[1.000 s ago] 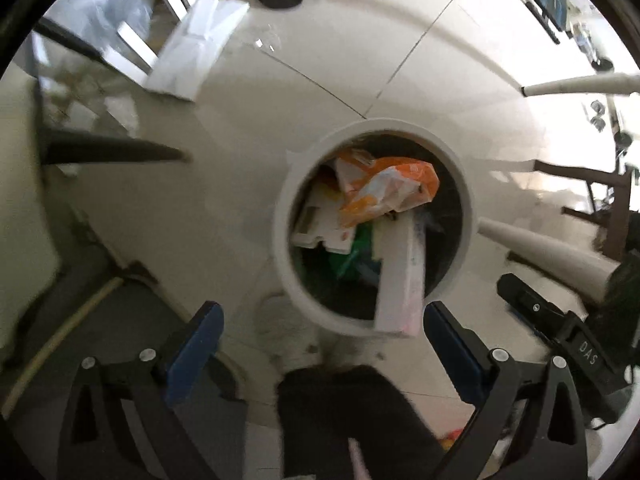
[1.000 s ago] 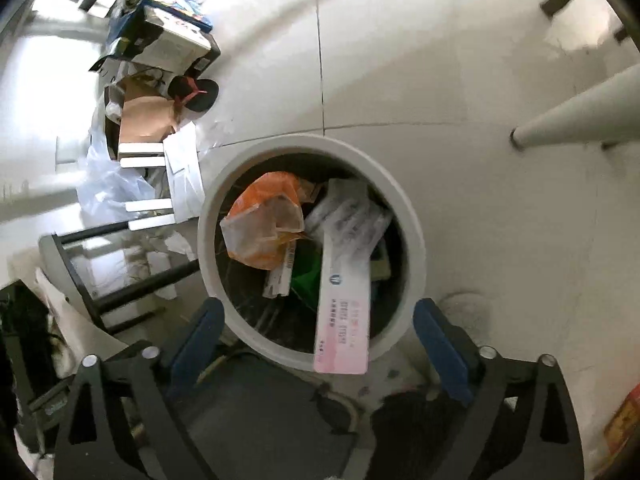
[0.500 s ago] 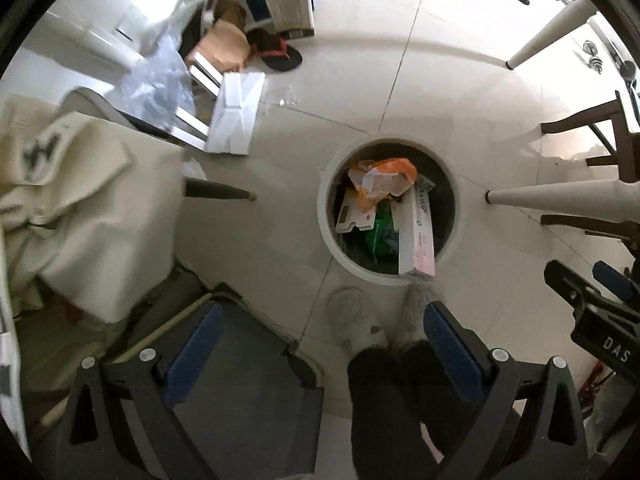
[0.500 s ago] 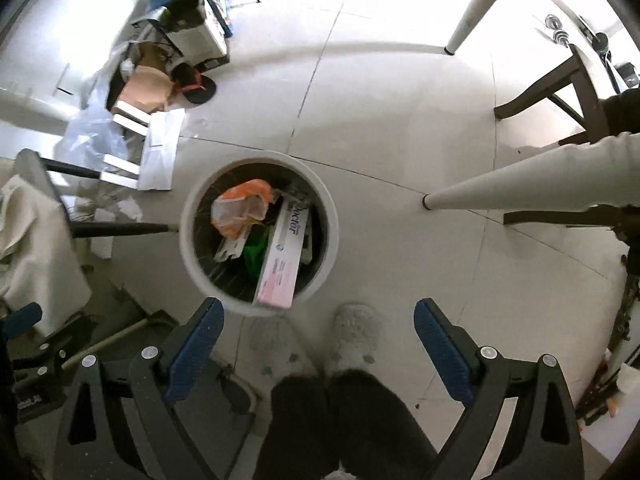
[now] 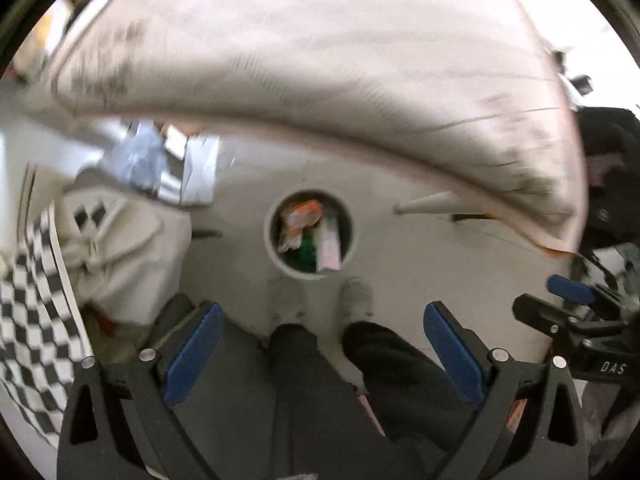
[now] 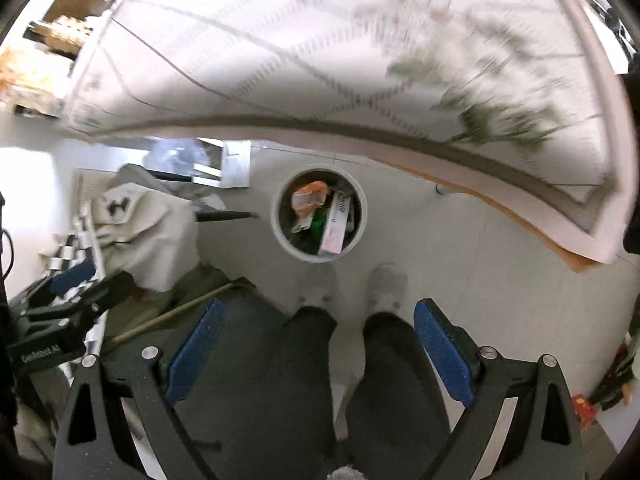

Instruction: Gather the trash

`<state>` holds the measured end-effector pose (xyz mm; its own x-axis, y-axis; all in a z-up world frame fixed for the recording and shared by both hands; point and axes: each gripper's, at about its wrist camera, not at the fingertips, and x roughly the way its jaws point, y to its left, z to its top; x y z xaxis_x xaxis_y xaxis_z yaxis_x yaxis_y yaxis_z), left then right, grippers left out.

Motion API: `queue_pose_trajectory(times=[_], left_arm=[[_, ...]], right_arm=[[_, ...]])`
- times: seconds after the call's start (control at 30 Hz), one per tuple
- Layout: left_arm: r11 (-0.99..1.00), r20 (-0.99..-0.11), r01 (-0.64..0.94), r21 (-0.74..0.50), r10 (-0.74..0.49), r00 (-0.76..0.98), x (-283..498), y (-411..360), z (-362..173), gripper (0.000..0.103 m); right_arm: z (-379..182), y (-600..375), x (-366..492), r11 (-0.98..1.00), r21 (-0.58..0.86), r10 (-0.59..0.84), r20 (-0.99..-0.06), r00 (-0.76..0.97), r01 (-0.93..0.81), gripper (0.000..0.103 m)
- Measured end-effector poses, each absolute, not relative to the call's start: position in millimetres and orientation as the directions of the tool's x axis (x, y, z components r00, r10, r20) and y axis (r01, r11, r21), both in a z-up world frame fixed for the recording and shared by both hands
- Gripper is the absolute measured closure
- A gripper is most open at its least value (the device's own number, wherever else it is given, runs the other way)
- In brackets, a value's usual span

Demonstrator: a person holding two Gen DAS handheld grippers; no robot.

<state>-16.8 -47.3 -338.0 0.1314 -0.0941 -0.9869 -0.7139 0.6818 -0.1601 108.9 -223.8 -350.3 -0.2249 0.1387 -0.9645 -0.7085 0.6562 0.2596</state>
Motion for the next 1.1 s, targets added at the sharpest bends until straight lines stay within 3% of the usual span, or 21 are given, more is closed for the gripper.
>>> queue_pose_trajectory(times=[0.27,0.47,0.6,1.1], left_arm=[[0.746,-0.936,-0.574,-0.337,-0.199,0.29,-18,-33,-225,0.001],[0.793,-0.92,-0.491,-0.359,-0.212,0.331,-34,-39,-177,0.001],[0.802,-0.911,-0.465,-0.375,-0.226,0.345,-45,-47,-159,0.001],[0.799,-0.899,-0.466,-0.38,-0.199,0.39,-66,-73,-128,0.0]], right_arm=[[-221,-247,75,0.695,0.382,0.304,-0.924,-0.232,-0.61,0.006],[-169,-267,38,0.717,0.427,0.375,-0.903,-0.212,-0.551,0.006],[-146,-278,24,0.72,0.438,0.407,-0.895,-0.184,-0.538,0.0],[-117,-298,12,0.703,0.466,0.461,-0.874,-0.155,-0.536,0.0]])
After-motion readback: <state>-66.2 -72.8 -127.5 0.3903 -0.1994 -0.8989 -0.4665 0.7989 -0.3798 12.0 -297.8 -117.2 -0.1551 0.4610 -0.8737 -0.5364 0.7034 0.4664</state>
